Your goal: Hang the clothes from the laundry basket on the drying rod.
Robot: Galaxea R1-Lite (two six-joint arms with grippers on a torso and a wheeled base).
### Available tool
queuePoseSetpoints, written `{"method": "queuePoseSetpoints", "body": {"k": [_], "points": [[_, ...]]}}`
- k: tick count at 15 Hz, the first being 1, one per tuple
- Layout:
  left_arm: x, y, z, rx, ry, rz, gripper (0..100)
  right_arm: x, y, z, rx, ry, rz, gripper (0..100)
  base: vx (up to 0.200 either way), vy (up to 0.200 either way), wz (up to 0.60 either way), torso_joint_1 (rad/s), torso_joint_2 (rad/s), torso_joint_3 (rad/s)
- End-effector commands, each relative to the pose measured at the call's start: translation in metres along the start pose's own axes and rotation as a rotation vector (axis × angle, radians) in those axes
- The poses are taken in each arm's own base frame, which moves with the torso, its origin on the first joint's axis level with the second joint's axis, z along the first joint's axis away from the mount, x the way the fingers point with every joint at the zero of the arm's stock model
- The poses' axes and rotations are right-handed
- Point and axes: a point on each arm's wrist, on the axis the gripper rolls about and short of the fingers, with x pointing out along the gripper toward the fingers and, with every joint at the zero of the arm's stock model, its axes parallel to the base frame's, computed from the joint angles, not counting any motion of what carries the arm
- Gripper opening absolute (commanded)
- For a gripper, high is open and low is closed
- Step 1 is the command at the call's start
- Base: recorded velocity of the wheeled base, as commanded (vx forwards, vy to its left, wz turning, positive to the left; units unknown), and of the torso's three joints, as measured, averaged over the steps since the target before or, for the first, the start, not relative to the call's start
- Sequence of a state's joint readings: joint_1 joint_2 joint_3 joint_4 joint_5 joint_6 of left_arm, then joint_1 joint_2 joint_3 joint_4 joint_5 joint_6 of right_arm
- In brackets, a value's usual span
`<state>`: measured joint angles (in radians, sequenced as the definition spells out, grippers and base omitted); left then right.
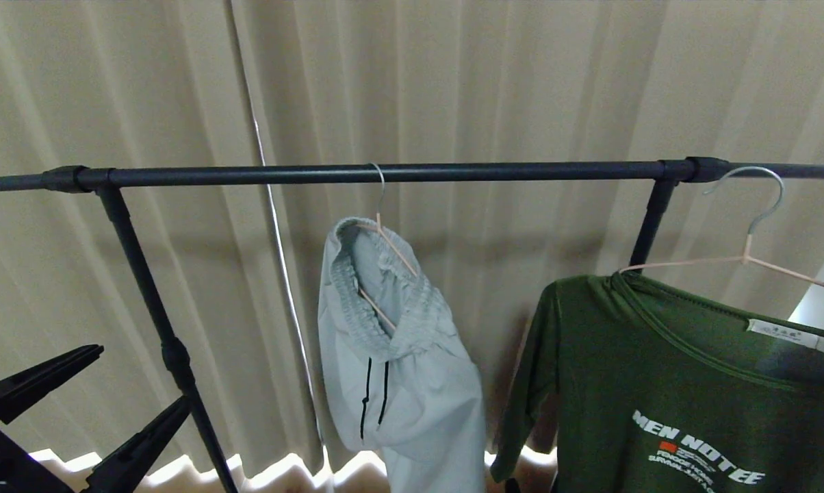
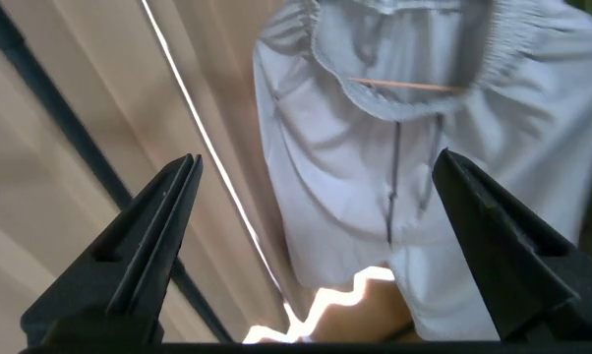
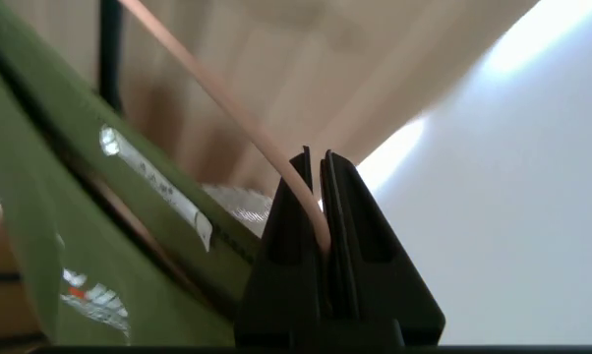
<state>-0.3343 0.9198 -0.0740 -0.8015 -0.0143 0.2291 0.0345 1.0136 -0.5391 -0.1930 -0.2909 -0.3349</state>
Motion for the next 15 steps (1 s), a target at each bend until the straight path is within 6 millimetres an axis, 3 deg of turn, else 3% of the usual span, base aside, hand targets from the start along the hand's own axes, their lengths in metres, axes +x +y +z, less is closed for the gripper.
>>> {"method": "queuePoseSetpoints", "body": {"k": [1,5,11,15], "points": [[0.0,0.0,-0.001,0.001,0.004,-0.002,100,0.012,0.008,0.008,0.004,0.01,0.048,0,0.0,0.0,0.0,0.0,0.0,0.0],[0.0,0.0,-0.002,-0.001,0.006,-0.001,100,0.046,0.03,0.037,0.046,-0.002,0.129,0,0.0,0.0,0.0,0.0,0.0,0.0],[0.0,0.0,-0.002,-0.001,0.008,0.0,100,0.103,0.067,0.056,0.022,0.005,0.098,0,0.0,0.0,0.0,0.0,0.0,0.0],[0.0,0.0,-0.002,-0.001,0.008,0.0,100,0.111,0.077,0.049,0.004,0.035,0.109,0,0.0,0.0,0.0,0.0,0.0,0.0]]}}
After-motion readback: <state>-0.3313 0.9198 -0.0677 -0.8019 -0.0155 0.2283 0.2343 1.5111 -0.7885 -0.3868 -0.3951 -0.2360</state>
